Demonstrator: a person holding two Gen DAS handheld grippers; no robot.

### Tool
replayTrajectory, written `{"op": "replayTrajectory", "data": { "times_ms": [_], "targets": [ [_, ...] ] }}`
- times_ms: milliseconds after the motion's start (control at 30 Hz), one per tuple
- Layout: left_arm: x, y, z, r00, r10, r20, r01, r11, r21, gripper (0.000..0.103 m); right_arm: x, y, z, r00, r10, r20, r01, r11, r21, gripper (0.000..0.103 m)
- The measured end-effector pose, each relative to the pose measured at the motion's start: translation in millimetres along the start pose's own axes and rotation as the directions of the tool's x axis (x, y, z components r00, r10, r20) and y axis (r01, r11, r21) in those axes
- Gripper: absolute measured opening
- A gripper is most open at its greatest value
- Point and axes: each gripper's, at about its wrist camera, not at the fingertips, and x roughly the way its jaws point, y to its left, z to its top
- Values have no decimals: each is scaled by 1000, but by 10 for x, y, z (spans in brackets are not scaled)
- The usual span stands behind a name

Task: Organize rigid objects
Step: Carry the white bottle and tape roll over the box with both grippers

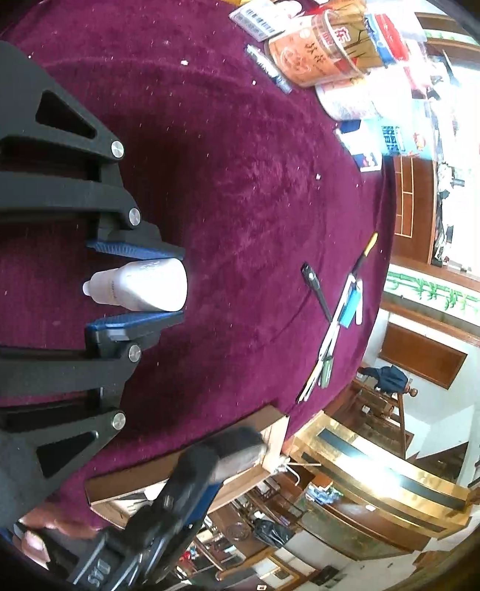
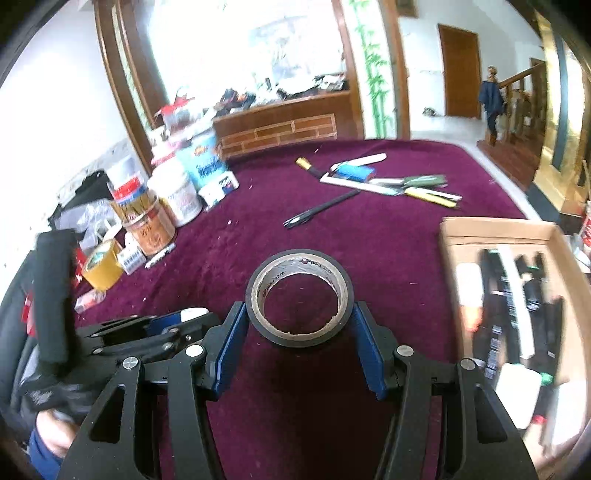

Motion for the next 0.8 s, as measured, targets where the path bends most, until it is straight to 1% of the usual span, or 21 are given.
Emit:
{"op": "replayTrajectory", "data": {
  "times_ms": [133,200,400,567,800],
  "targets": [
    [-42,-135,-3,999,-32,-2,32,999,15,23,-238,-200,-69,1000,-9,14,9,999,41,51],
    [-75,-221,-2,999,-41,3,41,999,25,23,-369,-311,-79,999,-17,36,15,998,61,51],
    [-174,-593,-23,998,-67,2,67,995,80,23,-627,-604,-106,997,-29,77,20,994,108,51],
    [-248,-991,-10,994,-113,-4,112,985,132,23,-757,-912,-143,995,-41,95,26,986,163,51],
    [-268,-1605,-19,983,-179,-30,181,960,213,23,-946,-1326,-206,990,-73,118,46,975,218,51]
  ]
}}
